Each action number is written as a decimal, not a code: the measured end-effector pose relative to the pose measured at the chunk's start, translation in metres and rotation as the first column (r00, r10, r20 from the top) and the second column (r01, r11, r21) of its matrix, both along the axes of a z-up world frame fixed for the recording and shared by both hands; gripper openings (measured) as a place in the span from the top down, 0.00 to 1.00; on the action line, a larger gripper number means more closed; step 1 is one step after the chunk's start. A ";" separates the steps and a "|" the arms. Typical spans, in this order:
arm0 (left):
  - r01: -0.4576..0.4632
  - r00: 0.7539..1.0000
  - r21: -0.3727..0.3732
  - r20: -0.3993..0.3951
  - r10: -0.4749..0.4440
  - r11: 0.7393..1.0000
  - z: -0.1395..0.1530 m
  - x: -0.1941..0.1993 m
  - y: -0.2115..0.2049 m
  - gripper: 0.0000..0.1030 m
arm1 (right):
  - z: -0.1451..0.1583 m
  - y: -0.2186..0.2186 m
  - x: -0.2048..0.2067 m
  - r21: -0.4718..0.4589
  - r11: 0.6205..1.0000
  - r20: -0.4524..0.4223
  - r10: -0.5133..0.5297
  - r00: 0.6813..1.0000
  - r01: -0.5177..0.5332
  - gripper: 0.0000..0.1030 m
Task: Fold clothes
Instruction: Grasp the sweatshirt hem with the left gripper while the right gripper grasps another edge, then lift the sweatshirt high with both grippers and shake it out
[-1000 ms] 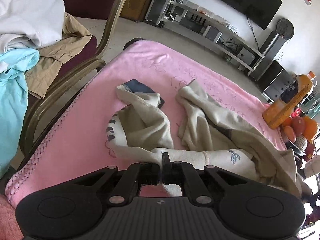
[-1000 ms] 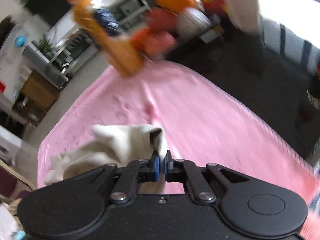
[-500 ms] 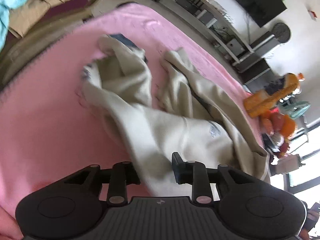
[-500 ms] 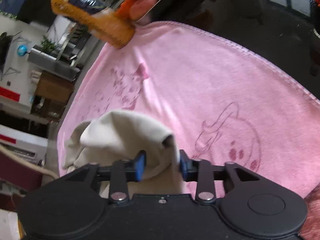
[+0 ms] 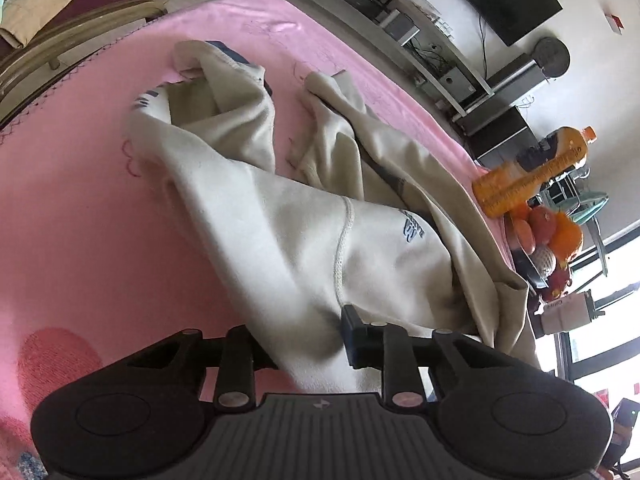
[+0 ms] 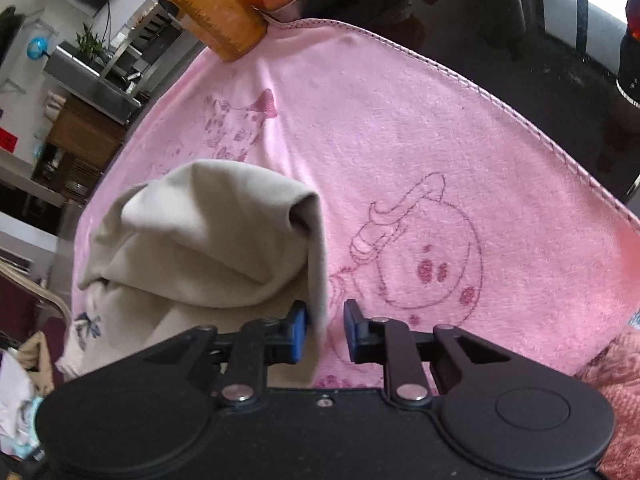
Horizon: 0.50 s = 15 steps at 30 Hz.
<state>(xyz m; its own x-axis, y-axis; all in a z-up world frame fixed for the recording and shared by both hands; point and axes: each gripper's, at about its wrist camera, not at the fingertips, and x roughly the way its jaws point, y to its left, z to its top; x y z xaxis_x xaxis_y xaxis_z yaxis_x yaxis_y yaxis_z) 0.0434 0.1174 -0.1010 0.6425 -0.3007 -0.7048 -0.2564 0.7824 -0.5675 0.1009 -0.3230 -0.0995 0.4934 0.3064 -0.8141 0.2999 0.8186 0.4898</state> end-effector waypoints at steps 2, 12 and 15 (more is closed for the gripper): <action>0.002 1.000 -0.007 -0.003 -0.002 1.000 -0.002 0.002 0.000 0.78 | 0.001 0.004 0.002 -0.028 0.999 0.022 0.022 1.000 -0.021 0.80; -0.009 1.000 -0.068 0.022 0.011 0.998 -0.006 0.006 0.001 0.99 | -0.002 0.019 0.014 -0.037 0.999 0.096 0.039 0.995 -0.035 0.97; 0.009 1.000 -0.041 0.027 -0.008 0.999 0.002 0.002 -0.004 1.00 | 0.002 0.018 0.005 -0.029 0.999 0.083 0.032 0.996 -0.029 0.98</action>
<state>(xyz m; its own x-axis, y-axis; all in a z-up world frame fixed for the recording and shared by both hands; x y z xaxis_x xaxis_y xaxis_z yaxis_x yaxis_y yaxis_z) 0.0454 0.1138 -0.0991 0.6586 -0.3349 -0.6738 -0.2338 0.7601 -0.6063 0.1062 -0.3049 -0.0975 0.5504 0.3005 -0.7789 0.2338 0.8402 0.4893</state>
